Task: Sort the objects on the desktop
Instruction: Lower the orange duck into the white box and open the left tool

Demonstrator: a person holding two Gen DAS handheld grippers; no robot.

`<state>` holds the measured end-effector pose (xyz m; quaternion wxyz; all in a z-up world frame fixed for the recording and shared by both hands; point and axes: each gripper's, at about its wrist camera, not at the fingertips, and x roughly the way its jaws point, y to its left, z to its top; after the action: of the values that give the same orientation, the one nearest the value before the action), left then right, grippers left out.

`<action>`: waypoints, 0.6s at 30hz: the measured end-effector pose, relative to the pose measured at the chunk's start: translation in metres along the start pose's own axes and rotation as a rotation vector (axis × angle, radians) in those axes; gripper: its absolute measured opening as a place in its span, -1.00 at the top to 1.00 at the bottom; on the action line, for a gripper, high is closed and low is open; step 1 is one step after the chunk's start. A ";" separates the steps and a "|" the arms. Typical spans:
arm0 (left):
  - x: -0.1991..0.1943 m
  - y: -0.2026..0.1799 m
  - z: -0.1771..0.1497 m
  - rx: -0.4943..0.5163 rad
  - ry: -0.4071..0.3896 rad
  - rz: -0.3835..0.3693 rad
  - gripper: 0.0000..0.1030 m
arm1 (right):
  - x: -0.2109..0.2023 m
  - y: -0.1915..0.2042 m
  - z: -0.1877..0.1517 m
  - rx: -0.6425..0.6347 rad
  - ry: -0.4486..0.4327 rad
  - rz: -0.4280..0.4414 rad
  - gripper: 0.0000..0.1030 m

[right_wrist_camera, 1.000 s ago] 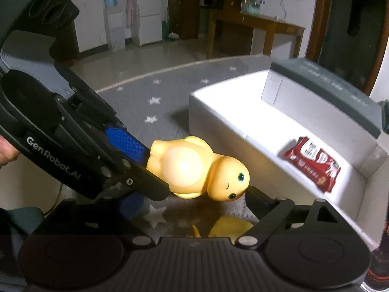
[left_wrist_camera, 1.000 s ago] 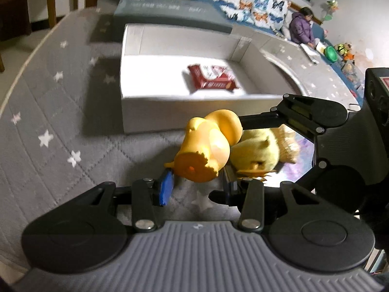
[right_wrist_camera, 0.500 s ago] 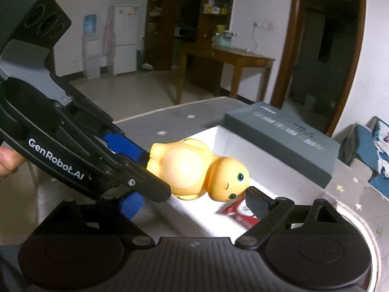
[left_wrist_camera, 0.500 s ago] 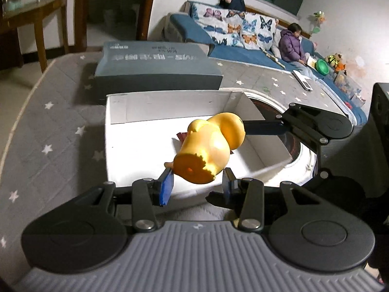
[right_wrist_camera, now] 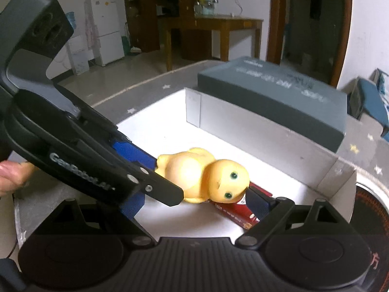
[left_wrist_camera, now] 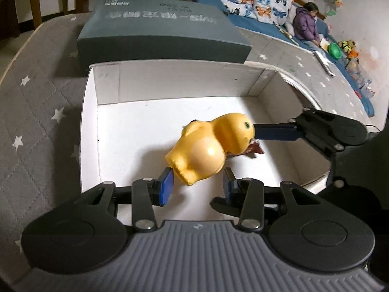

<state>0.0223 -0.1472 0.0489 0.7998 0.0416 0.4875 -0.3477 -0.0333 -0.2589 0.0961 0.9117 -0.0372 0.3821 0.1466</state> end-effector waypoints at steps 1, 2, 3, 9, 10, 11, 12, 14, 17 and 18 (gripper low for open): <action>-0.001 0.000 -0.001 -0.002 -0.004 -0.002 0.15 | 0.001 -0.001 -0.001 0.002 0.000 0.000 -0.78; -0.004 0.000 -0.001 -0.001 -0.011 -0.002 0.14 | 0.001 -0.001 -0.002 0.006 -0.002 0.003 -0.78; -0.006 0.000 -0.002 0.001 -0.017 -0.001 0.13 | 0.000 -0.002 -0.003 0.011 -0.006 0.007 -0.78; -0.028 -0.008 -0.015 0.037 -0.055 0.025 0.00 | -0.026 0.000 -0.009 0.011 -0.054 0.009 -0.79; -0.033 -0.009 -0.019 0.039 -0.060 0.024 -0.02 | -0.032 0.001 -0.010 0.009 -0.062 0.009 -0.79; -0.038 -0.010 -0.023 0.042 -0.065 0.023 -0.03 | -0.040 0.002 -0.013 0.005 -0.075 0.009 -0.80; -0.042 -0.012 -0.027 0.044 -0.070 0.021 -0.04 | -0.048 0.003 -0.016 0.002 -0.084 0.009 -0.81; -0.051 -0.014 -0.035 0.049 -0.080 0.019 -0.05 | -0.063 0.006 -0.021 -0.006 -0.099 0.007 -0.81; -0.068 -0.021 -0.047 0.070 -0.105 0.025 -0.08 | -0.083 0.011 -0.028 -0.035 -0.111 0.010 -0.81; -0.074 -0.024 -0.051 0.082 -0.117 0.030 -0.13 | -0.089 0.013 -0.031 -0.047 -0.113 0.014 -0.81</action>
<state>-0.0514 -0.1064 0.0886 0.8296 0.0611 0.4248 -0.3572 -0.1182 -0.2733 0.1378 0.9296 -0.0474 0.3268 0.1637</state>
